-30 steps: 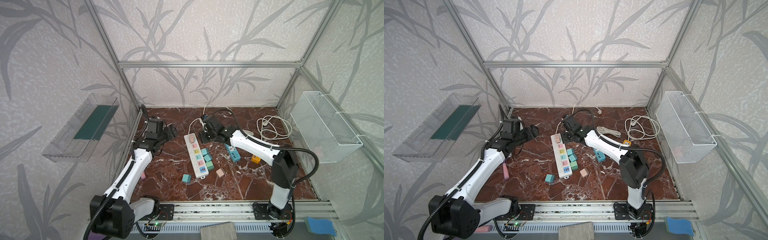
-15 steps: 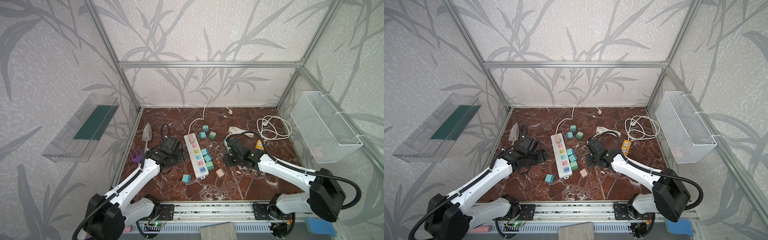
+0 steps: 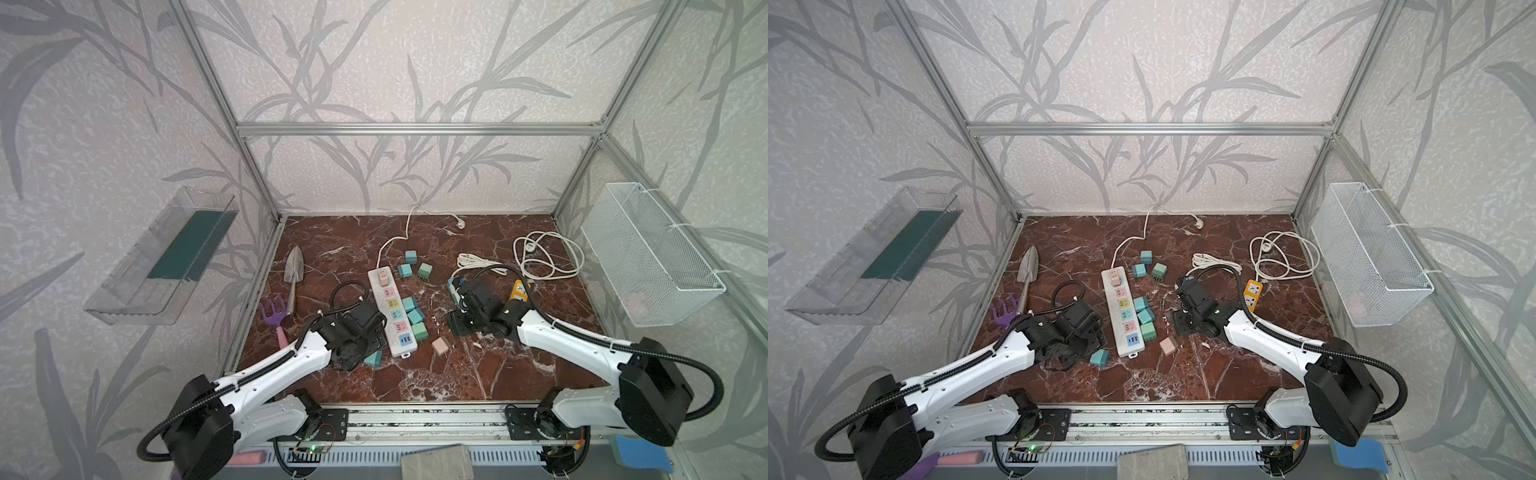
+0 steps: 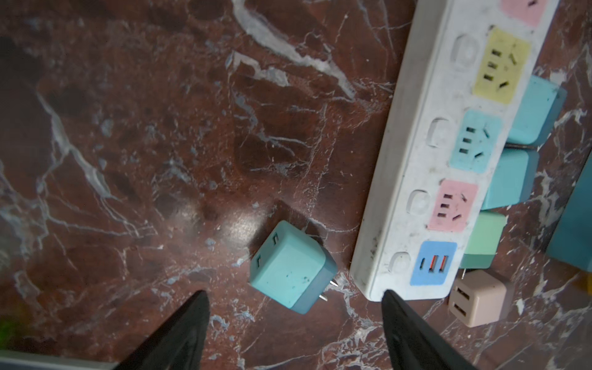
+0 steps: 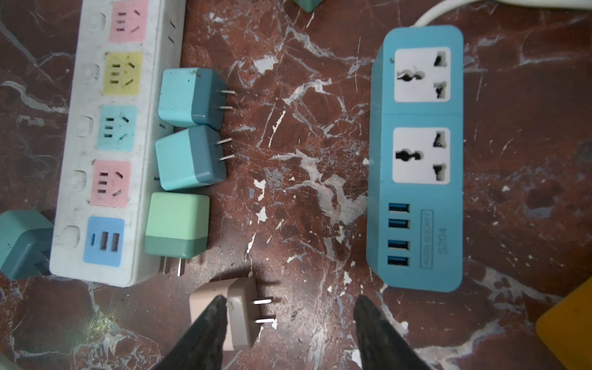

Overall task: Insert plugs into power strip
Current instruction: Pick up the plug from the bottom-center of the table.

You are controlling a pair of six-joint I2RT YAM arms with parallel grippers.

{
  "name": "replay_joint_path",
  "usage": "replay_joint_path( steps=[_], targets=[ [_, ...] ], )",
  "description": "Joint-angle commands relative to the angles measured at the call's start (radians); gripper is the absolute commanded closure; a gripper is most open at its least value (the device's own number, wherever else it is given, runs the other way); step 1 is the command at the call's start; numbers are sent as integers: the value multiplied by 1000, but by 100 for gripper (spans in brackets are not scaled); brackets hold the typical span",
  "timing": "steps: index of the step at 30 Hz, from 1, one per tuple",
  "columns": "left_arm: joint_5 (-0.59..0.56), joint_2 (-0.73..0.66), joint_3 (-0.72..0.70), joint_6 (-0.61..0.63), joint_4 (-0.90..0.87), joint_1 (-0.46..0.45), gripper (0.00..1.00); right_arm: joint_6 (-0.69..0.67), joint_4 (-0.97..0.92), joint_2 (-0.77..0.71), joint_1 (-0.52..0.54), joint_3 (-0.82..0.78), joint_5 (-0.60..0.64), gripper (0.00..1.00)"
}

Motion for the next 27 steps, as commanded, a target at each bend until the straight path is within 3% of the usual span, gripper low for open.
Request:
replay_joint_path(
  steps=[1, 7, 13, 27],
  targets=[
    [-51, -25, -1, -322, -12, -44, 16, -15, 38, -30, -1, -3, -6, 35],
    [40, 98, 50, -601, -27, -74, 16, -34, 28, -45, -1, 0, 11, 33],
    [-12, 141, 57, -711, -25, -88, 16, -38, 53, -95, -4, -32, 27, 32],
    [-46, 289, 69, -751, 43, -82, 38, -37, 77, -106, -12, -59, 3, 34]
  ],
)
